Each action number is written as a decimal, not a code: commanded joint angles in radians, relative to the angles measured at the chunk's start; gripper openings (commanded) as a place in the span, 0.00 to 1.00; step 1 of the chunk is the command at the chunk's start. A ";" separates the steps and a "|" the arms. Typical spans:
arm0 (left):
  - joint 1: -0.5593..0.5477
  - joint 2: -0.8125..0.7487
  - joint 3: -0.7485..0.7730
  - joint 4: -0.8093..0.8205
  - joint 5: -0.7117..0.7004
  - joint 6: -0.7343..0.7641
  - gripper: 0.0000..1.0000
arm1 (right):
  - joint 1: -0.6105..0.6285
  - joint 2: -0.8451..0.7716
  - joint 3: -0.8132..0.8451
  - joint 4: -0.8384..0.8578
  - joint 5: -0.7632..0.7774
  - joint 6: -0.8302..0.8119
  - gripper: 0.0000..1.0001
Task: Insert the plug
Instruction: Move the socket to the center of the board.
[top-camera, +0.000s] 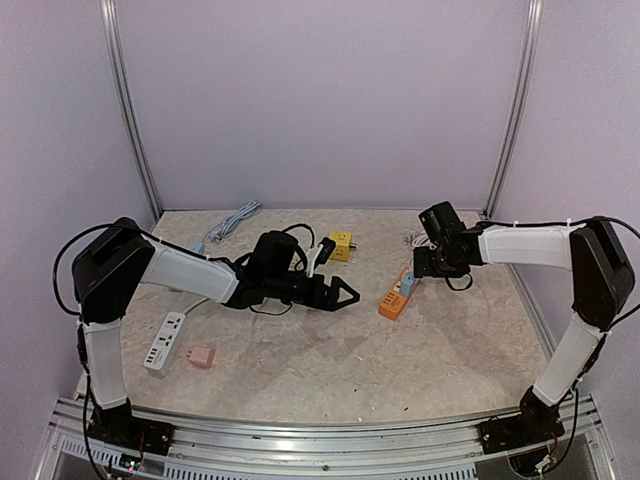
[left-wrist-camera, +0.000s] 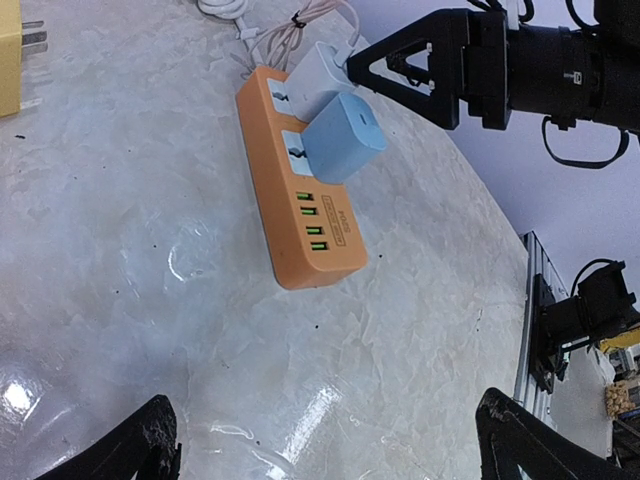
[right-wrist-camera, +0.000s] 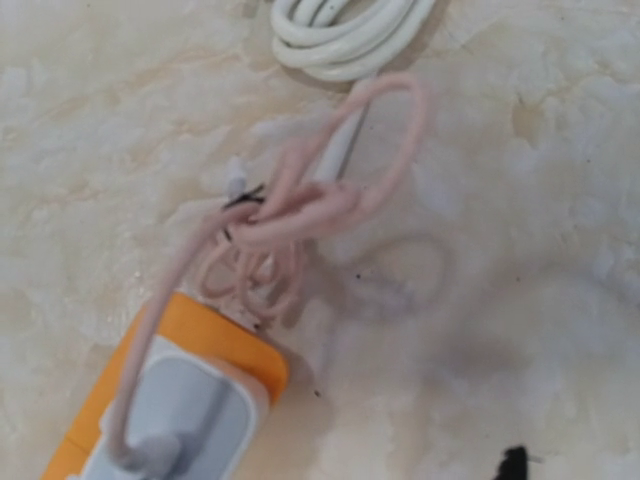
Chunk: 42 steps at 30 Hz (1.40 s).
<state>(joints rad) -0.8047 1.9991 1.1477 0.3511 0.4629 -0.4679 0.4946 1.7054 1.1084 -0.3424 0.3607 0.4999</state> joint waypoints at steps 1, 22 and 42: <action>-0.001 -0.035 -0.011 0.009 -0.004 0.005 0.99 | 0.010 0.031 -0.033 -0.017 -0.005 0.012 0.69; -0.010 0.089 0.152 -0.003 0.087 0.000 0.99 | 0.016 -0.221 -0.010 -0.064 -0.109 0.028 0.71; -0.085 0.424 0.528 -0.158 0.181 0.001 0.99 | 0.023 -0.583 -0.188 -0.194 -0.095 0.109 0.70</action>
<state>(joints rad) -0.8730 2.3745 1.6024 0.2379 0.6167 -0.4736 0.5007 1.1503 0.9539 -0.4835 0.2668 0.5823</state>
